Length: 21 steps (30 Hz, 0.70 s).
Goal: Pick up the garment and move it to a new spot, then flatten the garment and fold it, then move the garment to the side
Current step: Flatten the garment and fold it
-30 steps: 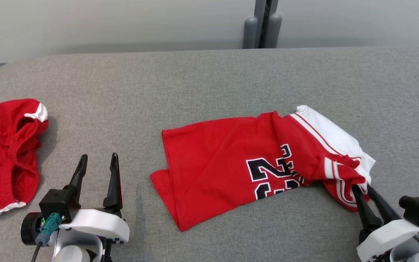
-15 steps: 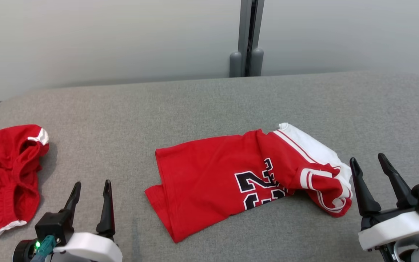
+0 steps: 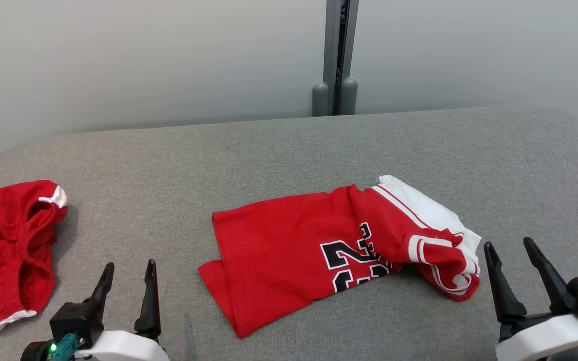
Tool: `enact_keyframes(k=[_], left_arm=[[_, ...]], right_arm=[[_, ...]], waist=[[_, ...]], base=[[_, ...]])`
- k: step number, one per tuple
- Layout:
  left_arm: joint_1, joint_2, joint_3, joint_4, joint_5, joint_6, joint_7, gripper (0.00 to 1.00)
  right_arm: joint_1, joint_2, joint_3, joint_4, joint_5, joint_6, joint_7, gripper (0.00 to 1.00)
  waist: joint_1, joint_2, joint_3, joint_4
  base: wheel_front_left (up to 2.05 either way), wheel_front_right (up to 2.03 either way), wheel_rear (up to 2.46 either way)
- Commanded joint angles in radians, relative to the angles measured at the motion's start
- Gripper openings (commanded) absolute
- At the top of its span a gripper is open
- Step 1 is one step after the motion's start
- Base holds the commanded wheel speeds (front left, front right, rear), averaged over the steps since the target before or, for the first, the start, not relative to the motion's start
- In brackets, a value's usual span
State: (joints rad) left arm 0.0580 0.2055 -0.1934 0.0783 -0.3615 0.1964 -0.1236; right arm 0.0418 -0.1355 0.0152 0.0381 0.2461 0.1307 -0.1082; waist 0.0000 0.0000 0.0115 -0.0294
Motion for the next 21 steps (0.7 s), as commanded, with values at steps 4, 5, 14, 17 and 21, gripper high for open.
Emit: enact_keyframes(k=[4,5,14,17,21], left_arm=[[-0.003,0.007,-0.003,-0.004,-0.003,0.009,0.003,1.0],[-0.004,0.007,-0.004,-0.004,-0.003,0.008,0.004,1.0],[-0.083,0.001,-0.05,0.003,0.024,-0.008,0.026,1.0],[-0.145,-0.004,-0.083,0.042,0.036,-0.028,0.064,1.0],[-0.232,-0.024,-0.126,0.13,0.029,-0.06,0.127,1.0]], right_arm=[[0.007,0.001,-0.004,-0.012,-0.003,0.0,0.006,1.0],[0.007,0.001,-0.004,-0.012,-0.004,0.0,0.007,1.0],[-0.015,0.007,0.003,-0.022,-0.002,0.0,0.006,1.0],[-0.028,0.004,0.015,-0.023,0.001,0.0,0.008,1.0],[-0.051,-0.004,0.035,-0.012,0.011,0.0,0.003,1.0]], waist=[[0.0,0.0,0.002,0.002],[0.0,0.0,0.002,0.003],[0.0,0.0,0.038,-0.001],[0.0,0.0,0.069,-0.012],[0.0,0.0,0.111,-0.035]], base=[[0.0,0.0,0.0],[0.0,0.0,0.0],[0.0,0.0,0.0],[0.0,0.0,0.0],[0.0,0.0,0.0]])
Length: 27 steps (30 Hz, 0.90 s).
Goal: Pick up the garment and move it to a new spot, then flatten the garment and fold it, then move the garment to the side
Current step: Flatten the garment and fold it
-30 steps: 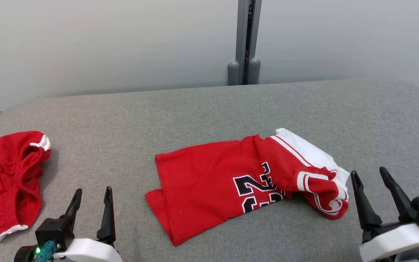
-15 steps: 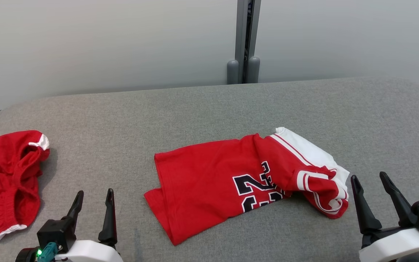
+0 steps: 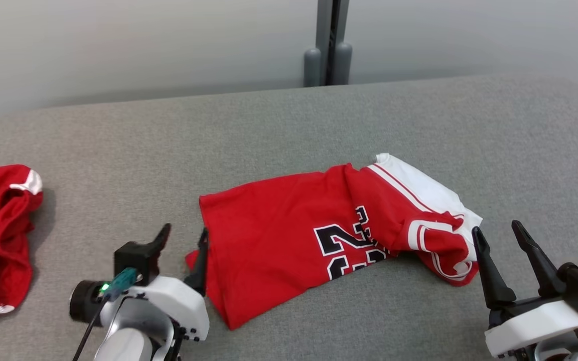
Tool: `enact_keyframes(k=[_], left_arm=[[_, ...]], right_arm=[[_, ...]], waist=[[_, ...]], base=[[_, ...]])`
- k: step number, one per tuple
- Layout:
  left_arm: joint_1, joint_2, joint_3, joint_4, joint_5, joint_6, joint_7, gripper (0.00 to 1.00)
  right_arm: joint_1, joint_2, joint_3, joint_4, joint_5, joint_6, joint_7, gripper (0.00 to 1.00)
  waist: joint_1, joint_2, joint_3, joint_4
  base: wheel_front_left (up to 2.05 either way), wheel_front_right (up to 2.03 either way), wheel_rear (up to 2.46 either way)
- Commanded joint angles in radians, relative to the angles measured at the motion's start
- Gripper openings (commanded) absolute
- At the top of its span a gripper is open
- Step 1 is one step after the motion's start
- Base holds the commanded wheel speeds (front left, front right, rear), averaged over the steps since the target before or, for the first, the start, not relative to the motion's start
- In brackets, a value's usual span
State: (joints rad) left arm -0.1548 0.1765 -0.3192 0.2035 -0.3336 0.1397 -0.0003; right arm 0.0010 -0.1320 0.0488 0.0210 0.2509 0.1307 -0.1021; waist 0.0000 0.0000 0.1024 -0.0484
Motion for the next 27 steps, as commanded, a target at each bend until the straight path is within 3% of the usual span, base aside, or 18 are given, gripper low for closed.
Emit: enact_keyframes(k=[1,11,12,13,14,27], left_arm=[[-0.038,0.004,-0.007,0.032,-0.001,-0.012,0.019,1.0],[-0.181,-0.028,-0.025,0.336,-0.072,-0.071,0.174,1.0],[-0.184,-0.029,-0.028,0.347,-0.074,-0.076,0.173,0.49],[-0.183,-0.03,-0.03,0.352,-0.074,-0.08,0.167,0.07],[-0.181,-0.029,-0.033,0.357,-0.073,-0.08,0.16,0.0],[-0.098,0.04,-0.015,0.253,-0.038,-0.039,0.03,0.0]], right_arm=[[-0.017,-0.01,0.006,0.01,0.01,0.0,-0.005,1.0],[-0.076,-0.023,0.061,0.069,0.049,0.0,-0.036,1.0],[-0.078,-0.024,0.06,0.073,0.049,0.0,-0.036,1.0],[-0.079,-0.024,0.059,0.076,0.048,0.0,-0.04,1.0],[-0.078,-0.026,0.056,0.079,0.049,0.0,-0.044,1.0],[-0.065,-0.028,0.035,0.086,0.043,0.0,-0.04,1.0]], waist=[[0.0,0.0,0.03,-0.022],[0.0,0.0,0.098,-0.105],[0.0,0.0,0.099,-0.107],[0.0,0.0,0.101,-0.108],[0.0,0.0,0.102,-0.108],[0.0,0.0,0.074,-0.06]], base=[[0.0,0.0,0.0],[0.0,0.0,0.0],[0.0,0.0,0.0],[0.0,0.0,0.0],[0.0,0.0,0.0],[0.0,0.0,0.0]])
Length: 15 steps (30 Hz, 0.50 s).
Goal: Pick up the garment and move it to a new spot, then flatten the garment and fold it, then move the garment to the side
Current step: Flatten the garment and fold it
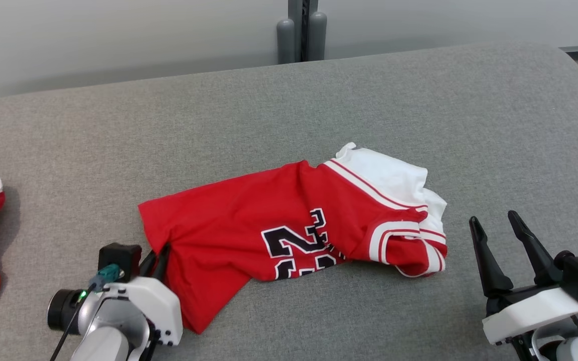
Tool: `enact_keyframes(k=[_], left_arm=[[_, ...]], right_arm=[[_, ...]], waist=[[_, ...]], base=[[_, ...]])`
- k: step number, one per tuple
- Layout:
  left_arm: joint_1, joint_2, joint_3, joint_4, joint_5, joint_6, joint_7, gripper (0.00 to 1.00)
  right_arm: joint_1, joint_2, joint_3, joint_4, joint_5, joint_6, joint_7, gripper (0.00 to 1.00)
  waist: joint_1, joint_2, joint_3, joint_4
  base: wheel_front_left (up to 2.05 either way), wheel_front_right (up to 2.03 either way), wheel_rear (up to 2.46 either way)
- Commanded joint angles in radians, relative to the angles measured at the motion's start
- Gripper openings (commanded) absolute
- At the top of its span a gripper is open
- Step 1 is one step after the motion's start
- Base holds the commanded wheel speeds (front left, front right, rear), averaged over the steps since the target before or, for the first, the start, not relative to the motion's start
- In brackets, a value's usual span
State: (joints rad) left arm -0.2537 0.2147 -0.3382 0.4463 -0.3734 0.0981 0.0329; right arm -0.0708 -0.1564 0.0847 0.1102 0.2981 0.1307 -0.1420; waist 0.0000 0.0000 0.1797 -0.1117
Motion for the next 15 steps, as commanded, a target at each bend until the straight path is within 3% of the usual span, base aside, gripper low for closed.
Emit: enact_keyframes(k=[1,7,11,12,13,14,15], left_arm=[[0.02,0.014,0.006,-0.008,0.001,0.007,0.003,0.0],[0.151,0.076,0.025,-0.109,-0.019,0.034,0.053,0.0],[0.224,0.07,0.034,-0.136,-0.047,0.044,0.061,0.0],[0.235,0.064,0.039,-0.137,-0.056,0.048,0.052,0.25],[0.246,0.054,0.045,-0.138,-0.064,0.053,0.042,0.87],[0.254,0.042,0.047,-0.14,-0.071,0.056,0.03,1.0],[0.261,0.032,0.051,-0.145,-0.078,0.061,0.011,1.0]], right_arm=[[0.01,-0.006,-0.001,-0.004,-0.005,0.0,0.003,1.0],[0.019,-0.01,-0.01,-0.005,-0.006,0.0,0.015,1.0],[0.031,-0.009,-0.016,0.001,-0.004,0.0,0.018,1.0],[0.034,-0.008,-0.017,0.003,-0.004,0.0,0.021,1.0],[0.037,-0.006,-0.019,0.005,-0.005,0.0,0.023,1.0],[0.039,-0.006,-0.02,0.007,-0.005,0.0,0.025,1.0],[0.039,-0.004,-0.022,0.009,-0.006,0.0,0.027,1.0]], waist=[[0.0,0.0,-0.007,0.007],[0.0,0.0,-0.028,0.019],[0.0,0.0,-0.038,0.022],[0.0,0.0,-0.041,0.022],[0.0,0.0,-0.046,0.022],[0.0,0.0,-0.051,0.022],[0.0,0.0,-0.056,0.023]], base=[[0.0,0.0,0.0],[0.0,0.0,0.0],[0.0,0.0,0.0],[0.0,0.0,0.0],[0.0,0.0,0.0],[0.0,0.0,0.0],[0.0,0.0,0.0]])
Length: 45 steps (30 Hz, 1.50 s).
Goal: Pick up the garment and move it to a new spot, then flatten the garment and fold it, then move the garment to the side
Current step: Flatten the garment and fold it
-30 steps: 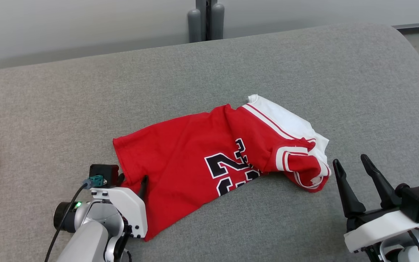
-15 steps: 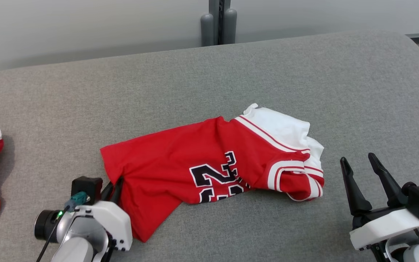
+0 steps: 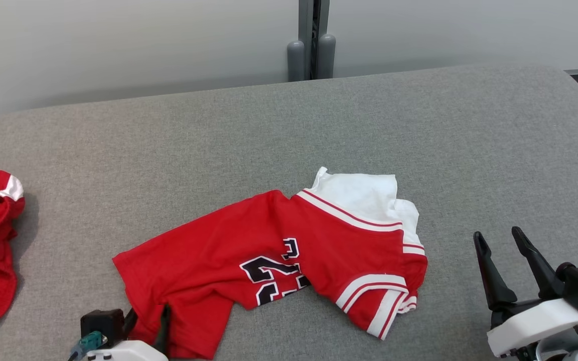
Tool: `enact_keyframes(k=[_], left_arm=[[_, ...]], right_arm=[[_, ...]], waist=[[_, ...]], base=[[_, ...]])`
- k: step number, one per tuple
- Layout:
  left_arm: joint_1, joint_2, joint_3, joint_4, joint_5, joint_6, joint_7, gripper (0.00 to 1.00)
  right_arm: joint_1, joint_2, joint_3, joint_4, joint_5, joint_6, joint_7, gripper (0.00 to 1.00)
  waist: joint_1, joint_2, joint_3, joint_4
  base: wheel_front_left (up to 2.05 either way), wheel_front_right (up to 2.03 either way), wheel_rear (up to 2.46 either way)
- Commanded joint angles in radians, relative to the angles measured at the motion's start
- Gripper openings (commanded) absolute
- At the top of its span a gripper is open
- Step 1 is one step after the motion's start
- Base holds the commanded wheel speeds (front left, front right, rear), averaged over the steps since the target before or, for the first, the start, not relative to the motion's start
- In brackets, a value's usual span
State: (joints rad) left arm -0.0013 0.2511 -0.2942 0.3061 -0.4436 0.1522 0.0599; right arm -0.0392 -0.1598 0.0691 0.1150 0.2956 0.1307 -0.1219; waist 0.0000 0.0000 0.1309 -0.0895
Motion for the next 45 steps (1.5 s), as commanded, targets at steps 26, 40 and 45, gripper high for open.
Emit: enact_keyframes(k=[26,40,45], left_arm=[[0.055,0.018,0.071,-0.257,0.078,0.124,-0.221,1.0],[0.059,0.029,0.051,-0.318,0.078,0.147,-0.157,1.0],[0.034,0.012,0.04,-0.327,0.078,0.146,-0.16,1.0]], right_arm=[[0.047,-0.02,-0.038,-0.052,-0.041,0.0,0.076,1.0],[0.037,-0.013,-0.055,-0.05,-0.023,0.0,0.066,1.0],[0.007,-0.023,-0.078,-0.016,-0.014,0.0,0.066,1.0]], waist=[[0.0,0.0,-0.126,0.043],[0.0,0.0,-0.103,0.077],[0.0,0.0,-0.067,0.119]], base=[[0.0,0.0,0.0],[0.0,0.0,0.0],[0.0,0.0,0.0]])
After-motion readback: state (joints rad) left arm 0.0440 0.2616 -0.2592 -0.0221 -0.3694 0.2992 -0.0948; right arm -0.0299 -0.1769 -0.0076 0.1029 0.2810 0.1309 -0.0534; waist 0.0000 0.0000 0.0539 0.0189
